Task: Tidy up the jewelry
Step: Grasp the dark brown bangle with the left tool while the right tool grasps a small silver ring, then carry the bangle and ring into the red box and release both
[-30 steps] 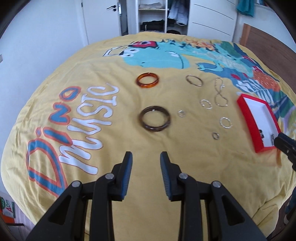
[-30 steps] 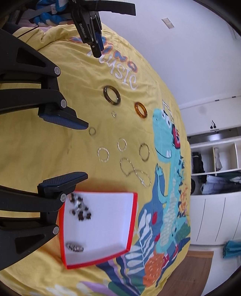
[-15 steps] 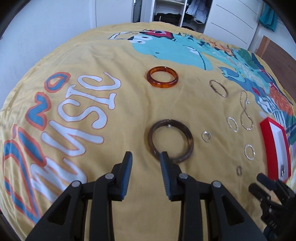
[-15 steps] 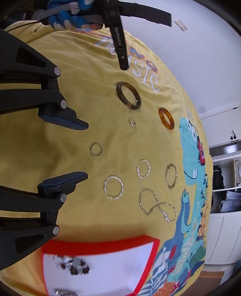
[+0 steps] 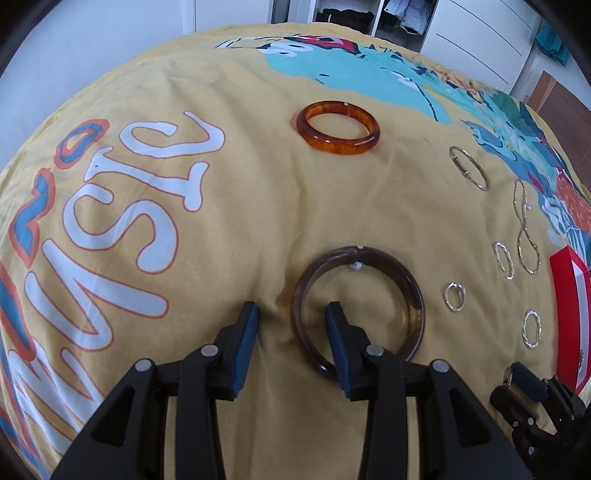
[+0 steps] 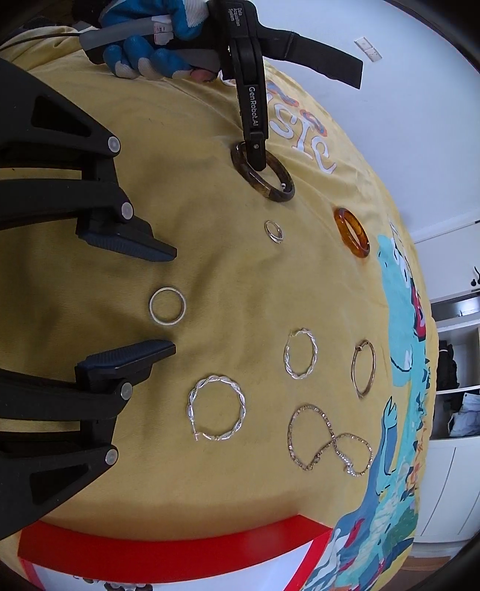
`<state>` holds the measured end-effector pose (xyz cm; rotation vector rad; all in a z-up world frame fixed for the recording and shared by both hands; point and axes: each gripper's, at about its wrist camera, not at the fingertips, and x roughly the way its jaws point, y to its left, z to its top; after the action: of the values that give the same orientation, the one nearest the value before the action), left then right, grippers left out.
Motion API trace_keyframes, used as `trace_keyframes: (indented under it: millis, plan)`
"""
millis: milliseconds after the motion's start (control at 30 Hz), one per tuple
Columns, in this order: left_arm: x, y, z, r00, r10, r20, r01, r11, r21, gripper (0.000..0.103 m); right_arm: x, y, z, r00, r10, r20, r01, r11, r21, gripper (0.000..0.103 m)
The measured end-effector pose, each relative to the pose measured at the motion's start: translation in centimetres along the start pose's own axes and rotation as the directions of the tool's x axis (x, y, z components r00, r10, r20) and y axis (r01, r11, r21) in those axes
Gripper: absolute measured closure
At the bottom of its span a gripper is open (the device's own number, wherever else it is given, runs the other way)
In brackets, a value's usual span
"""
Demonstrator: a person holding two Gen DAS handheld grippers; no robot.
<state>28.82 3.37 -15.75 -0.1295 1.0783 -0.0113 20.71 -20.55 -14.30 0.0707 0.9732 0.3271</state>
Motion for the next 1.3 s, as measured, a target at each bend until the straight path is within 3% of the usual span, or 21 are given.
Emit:
trace_keyframes:
  millis: [167, 333, 633, 1300]
  plan:
    - [0.1, -0.1, -0.1, 1.0, 0.008, 0.017, -0.008, 1.0, 0.016, 0.072, 0.5, 0.3, 0.2, 1.0, 0.011, 0.003, -0.011, 1.0, -0.014, 0.083]
    - [-0.8, -0.3, -0.1, 0.999, 0.031, 0.04, -0.033, 0.998, 0.046, 0.092, 0.2, 0.3, 0.3, 1.0, 0.014, 0.012, -0.014, 1.0, -0.01, 0.083]
    - [-4.0, -0.1, -0.8, 0.998, 0.006, 0.062, -0.008, 0.999, 0.04, 0.094, -2.3, 1.0, 0.1, 0.999, 0.02, 0.04, -0.02, 1.0, -0.009, 0.083]
    - [-13.5, -2.2, -5.4, 0.992, 0.042, 0.123, -0.06, 0.988, 0.142, 0.095, -12.8, 3.1, -2.4, 0.99, -0.003, 0.142, 0.002, 1.0, 0.006, 0.083]
